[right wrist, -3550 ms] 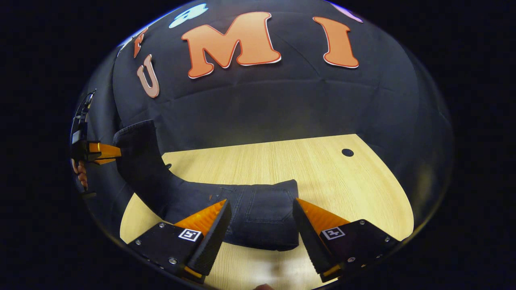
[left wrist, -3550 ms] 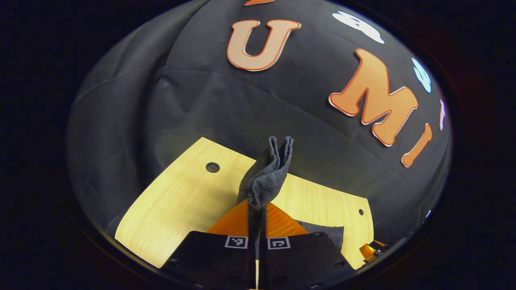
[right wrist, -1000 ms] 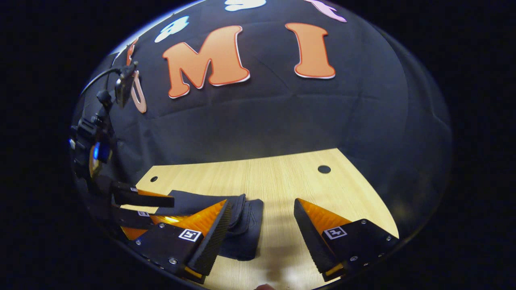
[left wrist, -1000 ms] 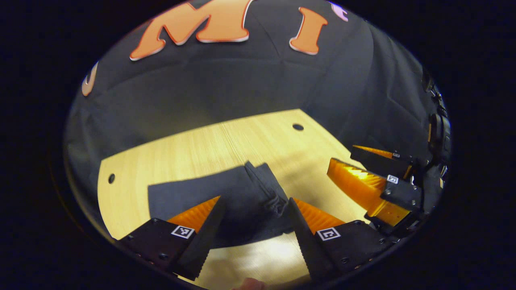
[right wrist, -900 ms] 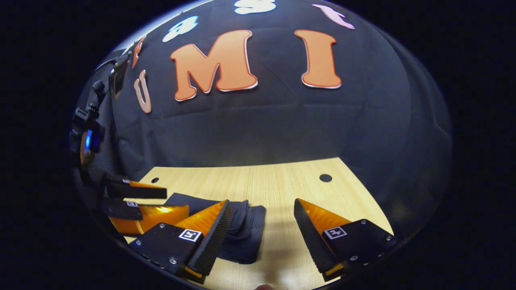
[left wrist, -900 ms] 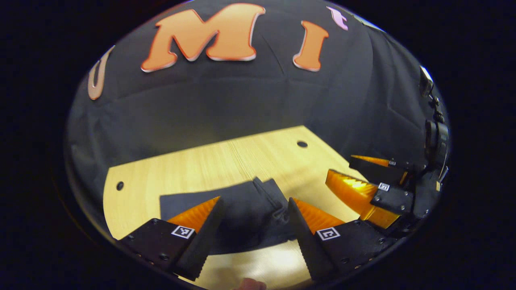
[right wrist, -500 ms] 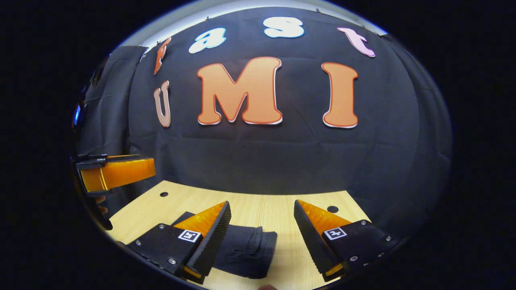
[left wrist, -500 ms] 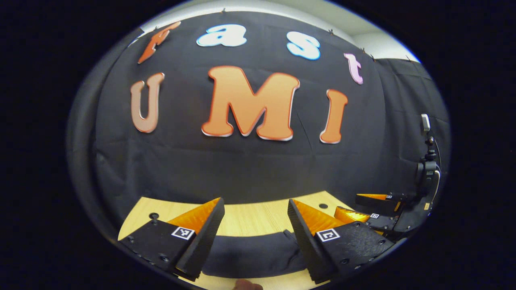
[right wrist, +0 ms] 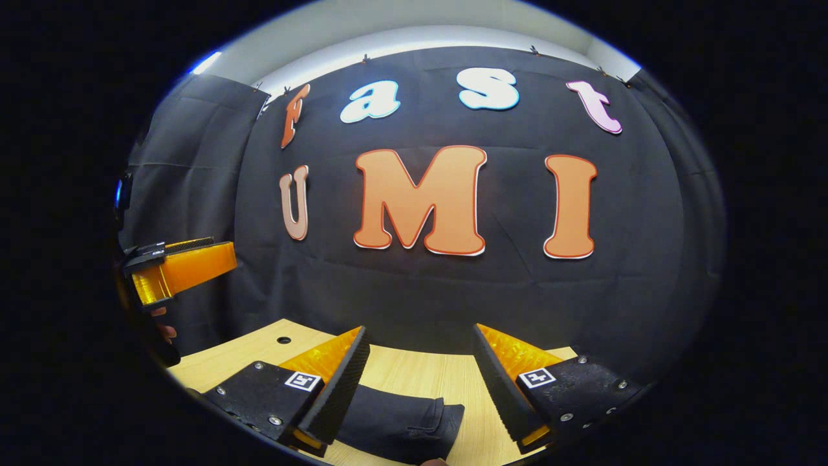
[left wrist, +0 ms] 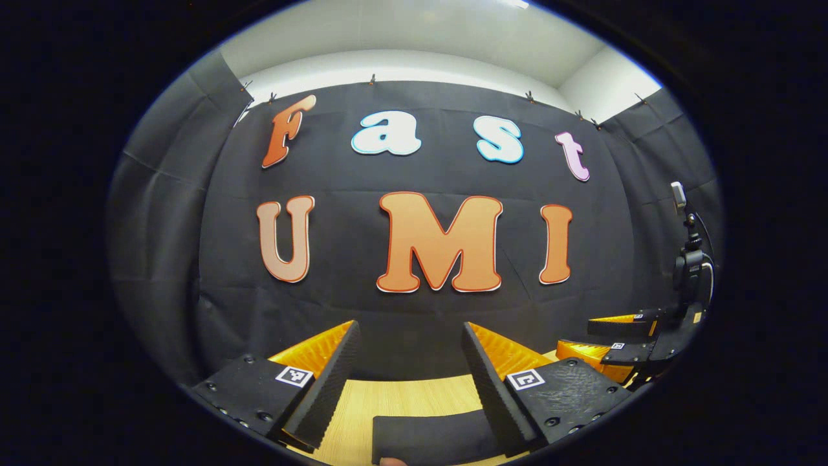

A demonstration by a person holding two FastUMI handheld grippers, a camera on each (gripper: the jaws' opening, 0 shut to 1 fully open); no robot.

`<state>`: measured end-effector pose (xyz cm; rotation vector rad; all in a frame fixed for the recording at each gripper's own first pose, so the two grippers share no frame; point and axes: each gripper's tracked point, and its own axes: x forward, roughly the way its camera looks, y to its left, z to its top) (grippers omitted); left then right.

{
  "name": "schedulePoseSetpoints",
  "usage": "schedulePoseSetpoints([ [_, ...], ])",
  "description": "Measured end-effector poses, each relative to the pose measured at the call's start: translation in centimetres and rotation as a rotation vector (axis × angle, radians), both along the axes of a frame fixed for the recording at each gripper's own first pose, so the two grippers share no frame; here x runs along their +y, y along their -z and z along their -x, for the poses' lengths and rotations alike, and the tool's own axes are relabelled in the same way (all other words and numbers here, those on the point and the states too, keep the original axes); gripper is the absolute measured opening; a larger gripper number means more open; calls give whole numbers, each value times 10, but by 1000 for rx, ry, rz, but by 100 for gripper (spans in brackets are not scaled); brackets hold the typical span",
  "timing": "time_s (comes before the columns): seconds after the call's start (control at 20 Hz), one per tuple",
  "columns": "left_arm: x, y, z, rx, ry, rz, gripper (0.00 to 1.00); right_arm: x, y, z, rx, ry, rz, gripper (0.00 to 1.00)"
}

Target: Grasp the waist and the cuffs of the jeans and fold them to make the two legs overlap; first hold the waist and fold one-third of the jeans toward the cuffs, then hold the cuffs and fold the remaining one-third in the same direction to finish folding.

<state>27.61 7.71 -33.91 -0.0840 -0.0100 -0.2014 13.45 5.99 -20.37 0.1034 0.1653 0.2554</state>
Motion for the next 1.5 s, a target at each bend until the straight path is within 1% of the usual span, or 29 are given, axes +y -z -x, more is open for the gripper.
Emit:
schedulePoseSetpoints([
  [0.05,0,2,2,8,-1,5,89,3,0,1,-1,-5,2,95],
  [0.1,0,3,5,16,-2,10,89,4,2,2,4,-6,6,100],
  [0.15,1,3,6,20,-8,15,89,5,3,2,8,-7,7,100],
  [0.2,3,5,6,28,-15,19,93,4,1,6,8,-4,8,95],
  [0.25,4,5,8,35,-22,27,89,2,-2,6,4,0,8,95],
  [0.35,12,13,11,42,-35,33,89,-2,-6,7,-7,11,13,95],
  [0.4,14,18,14,55,-37,32,94,-4,-6,7,-9,16,14,95],
  [0.45,17,21,14,65,-49,34,95,-6,-7,8,-9,24,16,95],
  [0.5,20,24,15,71,-59,33,96,-8,-7,8,-11,30,15,95],
  [0.55,25,23,17,72,-74,29,92,-12,-8,10,-9,39,15,95],
  [0.6,29,23,18,66,-87,22,96,-14,-8,12,-8,43,13,95],
  [0.65,31,23,21,64,-91,11,92,-16,-8,12,-7,50,14,95],
  [0.7,32,24,20,62,-98,2,96,-19,-8,13,-5,54,17,95],
  [0.8,36,29,20,63,-115,-12,96,-25,-4,14,0,66,25,95],
  [0.85,36,30,22,62,-117,-16,92,-26,-3,16,4,70,27,95],
  [0.9,35,32,23,62,-117,-21,92,-28,-2,16,6,71,27,95],
  [0.95,33,32,25,52,-117,-27,96,-28,-2,18,5,71,26,95],
  [1.1,29,22,30,-5,-114,-40,96,-29,-2,16,-6,73,27,95],
  [1.2,28,26,31,1,-112,-55,96,-29,-1,16,-4,72,28,95],
  [1.25,27,26,32,5,-111,-57,92,-29,-1,15,-3,70,27,95],
  [1.5,27,31,31,23,-121,-69,92,-28,-1,13,-7,63,23,95],
])
